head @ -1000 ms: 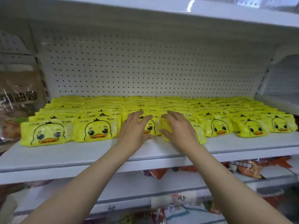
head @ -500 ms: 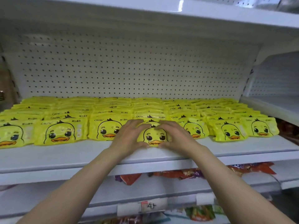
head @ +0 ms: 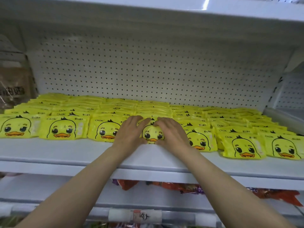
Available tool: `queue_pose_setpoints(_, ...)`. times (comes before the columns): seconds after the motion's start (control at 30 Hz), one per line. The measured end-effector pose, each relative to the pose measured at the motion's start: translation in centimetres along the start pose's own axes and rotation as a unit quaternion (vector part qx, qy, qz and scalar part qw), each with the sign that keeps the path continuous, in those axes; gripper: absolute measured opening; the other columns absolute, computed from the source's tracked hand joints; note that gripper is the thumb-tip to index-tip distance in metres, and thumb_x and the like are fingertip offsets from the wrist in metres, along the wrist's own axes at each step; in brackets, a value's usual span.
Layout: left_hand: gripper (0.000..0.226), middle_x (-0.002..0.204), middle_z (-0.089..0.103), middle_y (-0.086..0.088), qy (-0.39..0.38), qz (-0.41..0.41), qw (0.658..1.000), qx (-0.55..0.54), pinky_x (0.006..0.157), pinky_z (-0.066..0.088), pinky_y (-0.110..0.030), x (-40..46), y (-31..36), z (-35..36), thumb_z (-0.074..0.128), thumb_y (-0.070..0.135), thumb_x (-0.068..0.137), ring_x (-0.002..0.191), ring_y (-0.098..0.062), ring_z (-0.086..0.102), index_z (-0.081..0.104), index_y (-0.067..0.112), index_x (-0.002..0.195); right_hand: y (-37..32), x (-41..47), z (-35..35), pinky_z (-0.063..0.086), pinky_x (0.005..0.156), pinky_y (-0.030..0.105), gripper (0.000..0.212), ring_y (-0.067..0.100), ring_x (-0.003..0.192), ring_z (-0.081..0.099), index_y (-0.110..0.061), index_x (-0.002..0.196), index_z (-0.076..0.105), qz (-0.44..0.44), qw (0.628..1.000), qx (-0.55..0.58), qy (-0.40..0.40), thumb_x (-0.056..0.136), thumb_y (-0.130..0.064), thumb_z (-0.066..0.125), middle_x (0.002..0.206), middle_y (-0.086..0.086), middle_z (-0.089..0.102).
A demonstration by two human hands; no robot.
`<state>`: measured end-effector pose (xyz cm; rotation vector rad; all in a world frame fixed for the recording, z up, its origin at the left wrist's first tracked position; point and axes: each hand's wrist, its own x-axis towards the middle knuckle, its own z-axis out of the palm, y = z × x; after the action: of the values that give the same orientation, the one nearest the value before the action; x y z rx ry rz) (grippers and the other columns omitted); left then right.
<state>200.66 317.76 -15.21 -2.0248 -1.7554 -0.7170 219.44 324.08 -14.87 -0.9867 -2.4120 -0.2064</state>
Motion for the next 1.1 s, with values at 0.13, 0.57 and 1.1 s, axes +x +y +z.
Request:
queue_pose_setpoints(0.13,0.095,0.131,0.052,-0.011,0.015,0.019,1.0,-0.002,0.094,0.046,-0.044,-0.7,-0.3,-0.3,0.086,0.045,0.059,0.121,-0.032,0.046,0.047,0.022,0.142,0.6,-0.5,-0.5,0.019,0.117,0.035,0.061,0.019,0.14,0.035,-0.027,0.128,0.058,-0.001,0.998,0.065,-0.001,0.074,-0.045,0.079,0.151,-0.001,0.043)
queue_pose_setpoints(0.57,0.065,0.114,0.058,-0.009,0.019,0.034,0.998,-0.046,0.082,0.051,-0.041,0.8,-0.8,0.4,0.09,0.037,0.055,0.102,-0.031,0.054,0.067,0.024,0.114,0.0,0.5,0.0,0.043,0.1,0.04,0.046,0.023,0.124,0.05,-0.024,0.111,0.065,0.012,0.998,0.058,0.021,0.071,-0.029,0.085,0.133,-0.001,0.059)
queue_pose_setpoints(1.1,0.064,0.116,0.047,-0.005,-0.005,0.039,0.996,-0.077,0.074,0.05,-0.038,0.9,-0.9,1.1,0.083,0.029,0.072,0.103,-0.025,0.045,0.056,0.027,0.13,-0.6,0.3,1.0,0.048,0.09,0.036,0.048,0.021,0.126,0.049,-0.026,0.112,0.063,0.054,0.997,0.013,0.05,0.07,-0.03,0.085,0.135,-0.004,0.058)
